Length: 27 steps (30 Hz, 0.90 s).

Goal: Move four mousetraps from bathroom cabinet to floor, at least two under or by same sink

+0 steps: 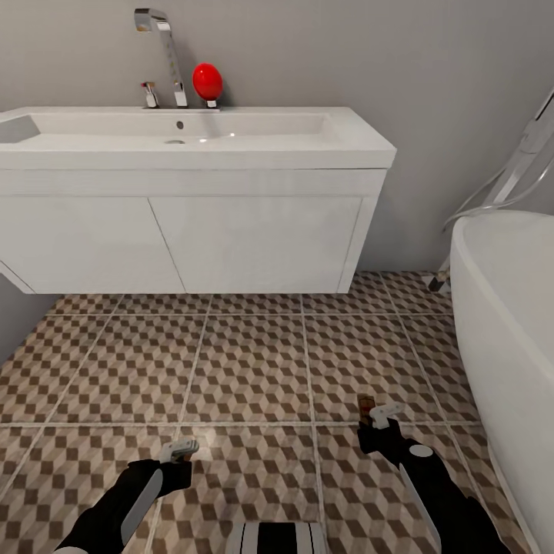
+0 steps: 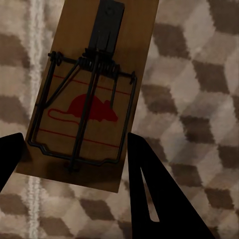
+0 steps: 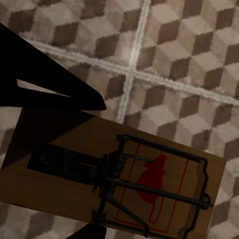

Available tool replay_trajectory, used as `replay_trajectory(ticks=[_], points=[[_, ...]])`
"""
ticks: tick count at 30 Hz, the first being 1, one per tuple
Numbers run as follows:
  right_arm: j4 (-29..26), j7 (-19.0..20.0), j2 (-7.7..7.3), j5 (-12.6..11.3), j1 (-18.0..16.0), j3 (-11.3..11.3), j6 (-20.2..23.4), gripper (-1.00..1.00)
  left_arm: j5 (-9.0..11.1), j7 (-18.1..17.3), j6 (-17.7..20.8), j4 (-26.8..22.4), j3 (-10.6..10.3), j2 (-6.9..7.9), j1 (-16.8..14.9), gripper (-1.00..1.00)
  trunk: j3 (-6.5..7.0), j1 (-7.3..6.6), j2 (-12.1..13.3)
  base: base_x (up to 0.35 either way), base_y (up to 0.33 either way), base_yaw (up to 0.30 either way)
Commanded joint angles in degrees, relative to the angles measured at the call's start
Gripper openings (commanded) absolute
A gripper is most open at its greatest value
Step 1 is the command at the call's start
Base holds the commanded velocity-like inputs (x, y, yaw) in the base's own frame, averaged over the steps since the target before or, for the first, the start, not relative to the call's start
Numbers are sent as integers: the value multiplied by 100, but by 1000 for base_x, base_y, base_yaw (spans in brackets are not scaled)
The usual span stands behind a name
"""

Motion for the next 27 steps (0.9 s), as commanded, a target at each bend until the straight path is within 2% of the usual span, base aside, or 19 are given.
replay_trajectory(ticks=[1,8,13,16,19,22,24,26,27], points=[[-10,29,-3,39,-1,4,30,-100,54,45,17,-11,-30,8,-2,-100,-4,-1,-2,0,0,0],[-10,29,-3,39,-1,7,22,-100,48,34,-10,-67,-4,12,-2,-100,-4,-1,-2,0,0,0],[-10,29,1,39,-1,-2,21,-100,47,45,18,-371,24,-3,-2,-100,-4,-1,-2,0,0,0],[-10,29,6,33,-1,0,21,-100,42,63,154,-869,35,-57,-5,-100,-4,-1,-2,0,0,0],[-10,33,20,31,-1,5,15,-100,39,108,656,-1492,39,-90,-42,-100,-4,-1,-2,0,0,0],[-44,34,42,30,-1,10,-24,-100,38,366,1118,-2217,40,-102,-125,-100,-4,-1,-2,0,0,0],[-190,20,52,30,-1,11,-73,-100,33,588,1150,-2644,40,-105,-146,-100,-4,-1,-2,0,0,0],[-290,-2,59,30,-1,11,-93,-100,31,783,959,-2848,40,-104,-153,-100,-4,-1,-2,0,0,0],[-338,-16,69,30,-1,12,-100,-100,30,924,726,-2916,40,-100,-155,-100,-4,-1,-2,0,0,0]])
